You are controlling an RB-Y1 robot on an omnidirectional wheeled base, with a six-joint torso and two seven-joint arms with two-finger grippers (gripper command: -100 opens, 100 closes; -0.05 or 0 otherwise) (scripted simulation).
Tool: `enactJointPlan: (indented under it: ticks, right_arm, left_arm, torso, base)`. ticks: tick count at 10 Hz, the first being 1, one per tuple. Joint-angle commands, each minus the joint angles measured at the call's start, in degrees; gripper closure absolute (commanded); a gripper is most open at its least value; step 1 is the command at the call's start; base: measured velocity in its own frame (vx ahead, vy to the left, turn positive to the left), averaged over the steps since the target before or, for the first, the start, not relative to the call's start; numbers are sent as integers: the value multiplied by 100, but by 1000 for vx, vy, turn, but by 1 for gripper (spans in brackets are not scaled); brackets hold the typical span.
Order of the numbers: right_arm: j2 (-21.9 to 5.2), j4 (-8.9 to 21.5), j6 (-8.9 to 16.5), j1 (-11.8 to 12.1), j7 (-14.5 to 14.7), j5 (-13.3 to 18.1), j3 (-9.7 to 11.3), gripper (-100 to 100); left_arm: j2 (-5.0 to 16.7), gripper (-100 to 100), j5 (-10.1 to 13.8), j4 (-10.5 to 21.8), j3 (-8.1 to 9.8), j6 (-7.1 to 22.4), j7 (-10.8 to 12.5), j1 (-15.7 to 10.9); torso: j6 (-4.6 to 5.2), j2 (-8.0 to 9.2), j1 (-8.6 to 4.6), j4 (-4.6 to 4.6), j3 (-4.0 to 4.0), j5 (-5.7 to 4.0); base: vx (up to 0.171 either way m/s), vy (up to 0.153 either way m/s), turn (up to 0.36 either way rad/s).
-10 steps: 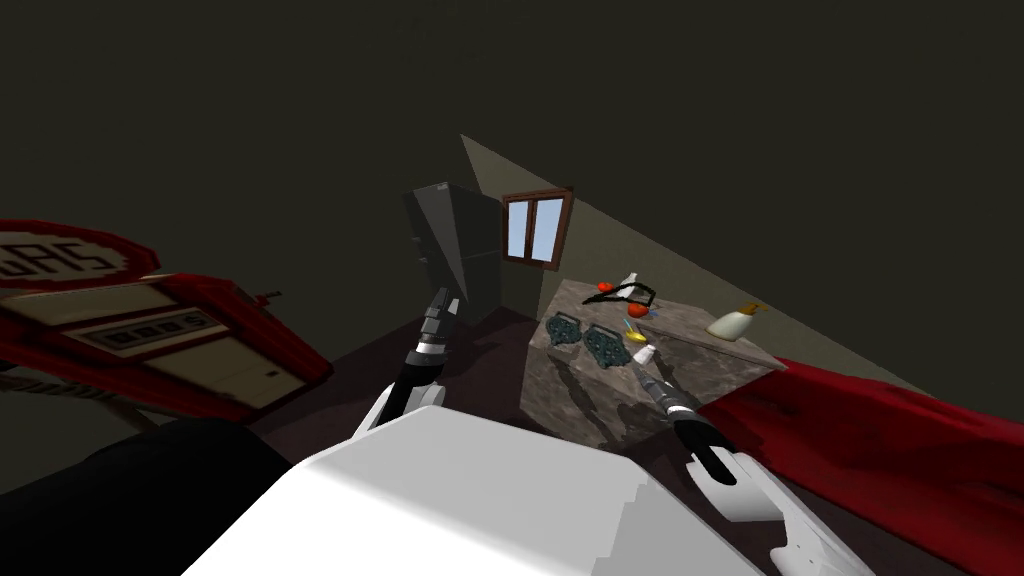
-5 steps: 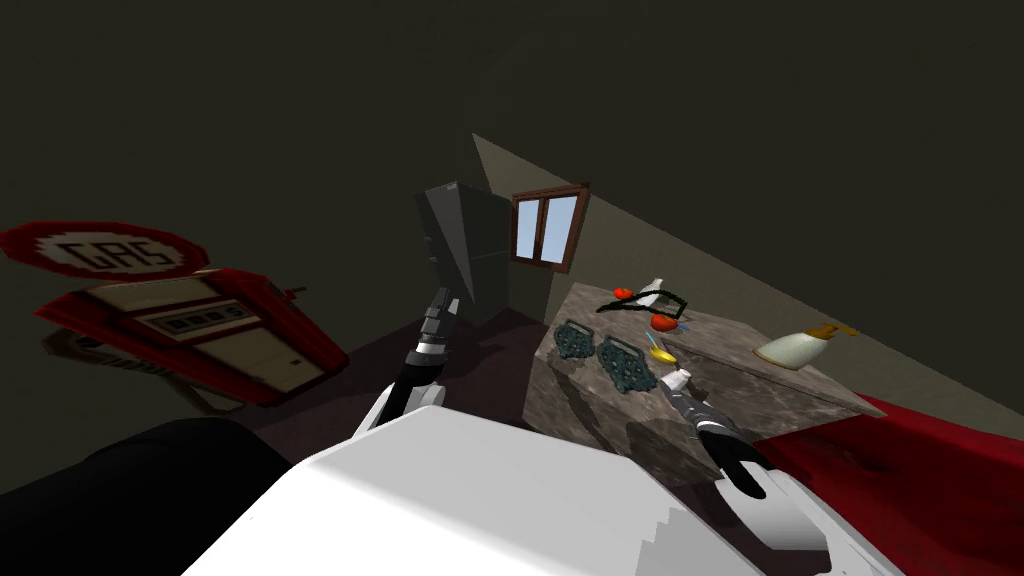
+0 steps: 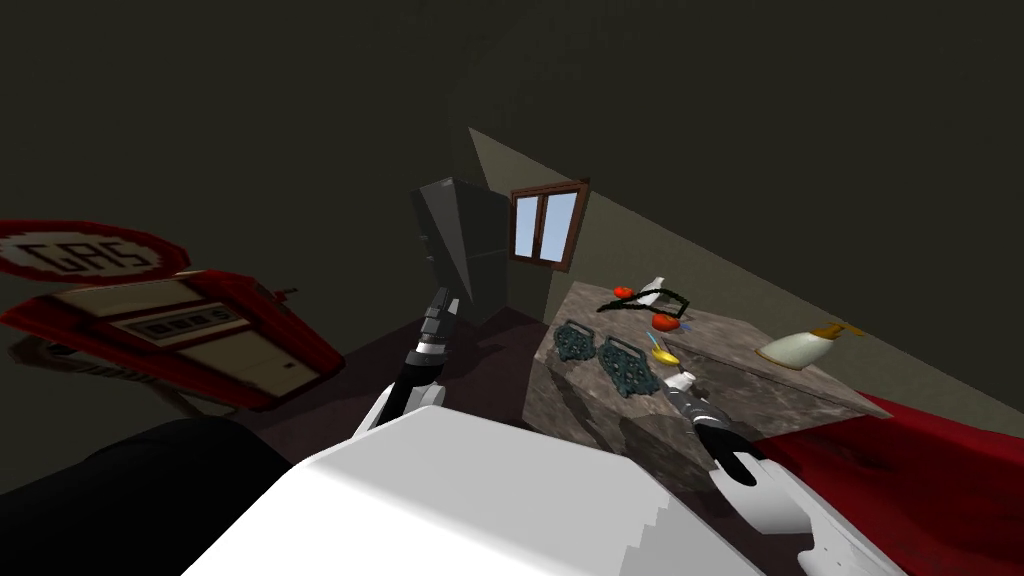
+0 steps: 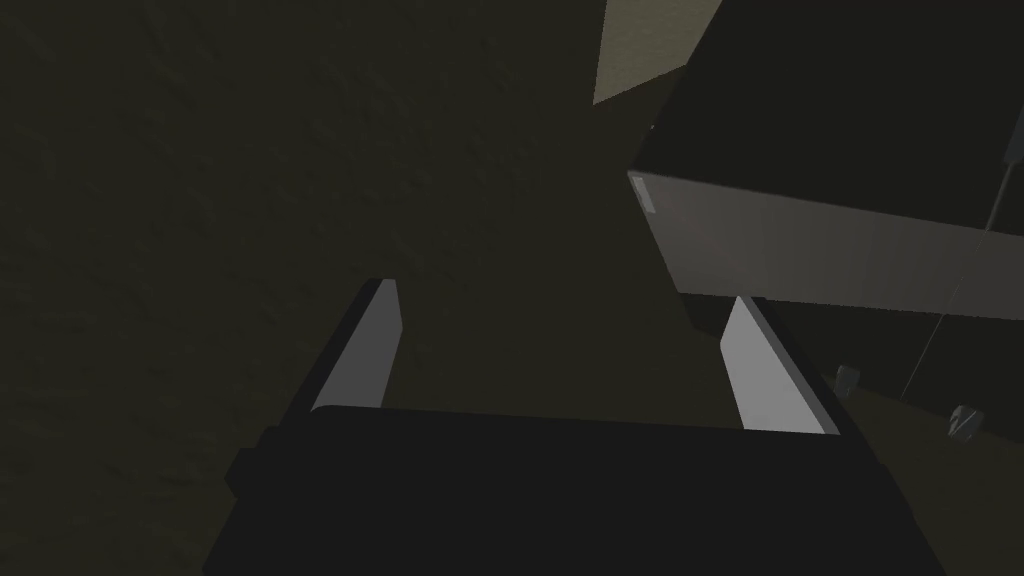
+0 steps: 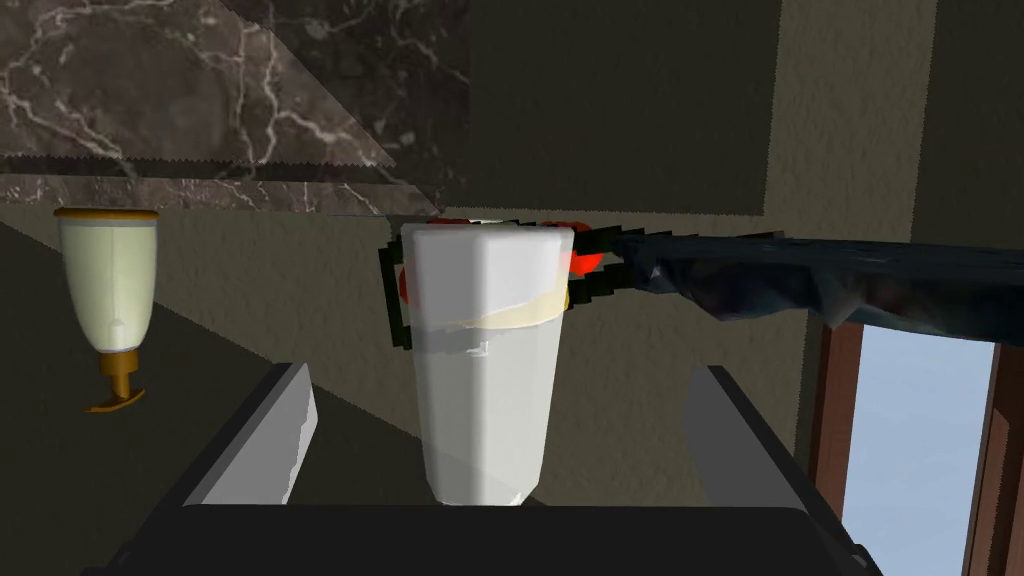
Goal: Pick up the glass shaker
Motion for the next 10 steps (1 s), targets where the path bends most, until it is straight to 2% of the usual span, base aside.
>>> enactJointPlan:
  ticks: [1,2,3,4,5,6,7,8,9,10]
  right_arm:
    - [1,286,-148,-286,139,-88,160,-100]
    - [1,395,-148,-374,139,-88,160,-100]
    - [-4,610,-259,-591,255,-170,313,-100]
    - [-4,690,-259,-703,255,-170,313,-100]
    - [-10,896,-371,-913,371,-252,467,-100]
    - [-10,1002,-371,-1032,371,-252,467,-100]
    - [-15,1206,-482,-1224,487,-334,620,-100]
    - [-15,1374,-482,-1360,487,-334,620,-100]
    - [-21,1526,-594,-1549,602,-416,773,-100]
    - [-21,1647,-594,-1689,602,-416,773,-100]
  left_arm:
    - [0,0,0,0,0,0,0,0]
    - [0,0,0,0,0,0,0,0]
    - [0,0,0,0,0,0,0,0]
    - [0,0,0,0,0,0,0,0]
    - [0,0,0,0,0,0,0,0]
    - [0,0,0,0,0,0,0,0]
    - [0,0,0,0,0,0,0,0]
    - [0,0,0,0,0,0,0,0]
    - [0,0,0,0,0,0,0,0]
    - [0,0,0,0,0,0,0,0]
  torso:
    - [0,0,0,0,0,0]
    - [2,2,0,0,1,0]
    - [0,2,0,1,2,0]
    - [1,2,0,1,1,0]
    - [0,2,0,0,1,0]
    - [2,1,0,0,1,1]
    - [-1,1,0,0,0,0]
    - [2,1,0,0,1,0]
    - [-1,2,0,1,1,1]
    - [3,3,0,0,2,0]
  base:
    - [-7,10,-139]
    - [-6,10,-77]
    - [-7,9,-136]
    - [-4,11,-73]
    - [-2,11,-132]
    - [-3,10,-82]
    - [-4,10,-127]
    - [-6,10,-79]
    - [-7,8,-154]
    - [-6,10,-71]
